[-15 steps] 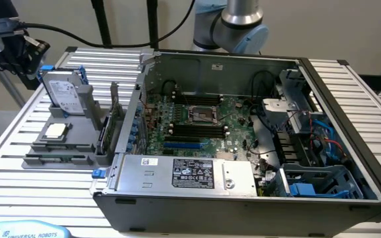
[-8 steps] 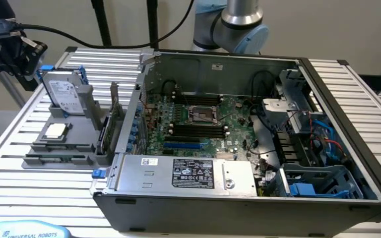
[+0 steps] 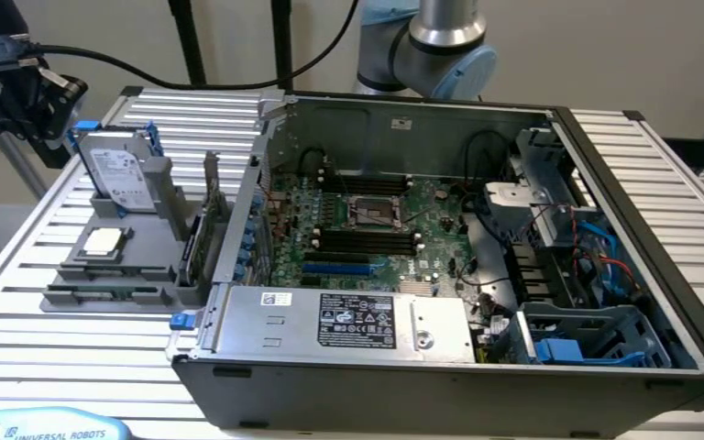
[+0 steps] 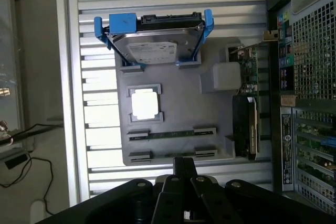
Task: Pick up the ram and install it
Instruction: 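Pick up the ram and move it above insertion slot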
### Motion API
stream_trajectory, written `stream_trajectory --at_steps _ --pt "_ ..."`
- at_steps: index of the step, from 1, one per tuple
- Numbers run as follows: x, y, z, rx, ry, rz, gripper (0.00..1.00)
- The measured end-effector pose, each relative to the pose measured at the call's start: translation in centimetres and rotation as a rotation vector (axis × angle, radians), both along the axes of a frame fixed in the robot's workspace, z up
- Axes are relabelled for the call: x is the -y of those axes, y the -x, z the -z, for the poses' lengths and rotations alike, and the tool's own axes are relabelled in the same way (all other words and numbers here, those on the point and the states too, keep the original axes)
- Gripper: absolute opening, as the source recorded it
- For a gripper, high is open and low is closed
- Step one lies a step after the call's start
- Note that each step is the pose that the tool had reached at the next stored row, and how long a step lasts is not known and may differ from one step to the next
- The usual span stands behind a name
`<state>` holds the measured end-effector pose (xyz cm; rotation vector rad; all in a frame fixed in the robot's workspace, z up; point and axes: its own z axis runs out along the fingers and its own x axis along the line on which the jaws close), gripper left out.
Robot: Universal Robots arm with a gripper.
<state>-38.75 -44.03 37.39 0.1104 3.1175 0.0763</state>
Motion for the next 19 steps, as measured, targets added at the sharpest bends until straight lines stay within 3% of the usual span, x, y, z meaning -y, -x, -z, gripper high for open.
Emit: stream_trajectory --at_steps 5,11,19 --pt "0.0 0.0 0.0 0.0001 0.0001 -0.015 0.11" --pt "0.0 0.0 0.23 -0.0005 0.0 -0.121 0.11" --pt "0.0 0.0 0.6 -0.0109 -0.0007 -0.266 0.11"
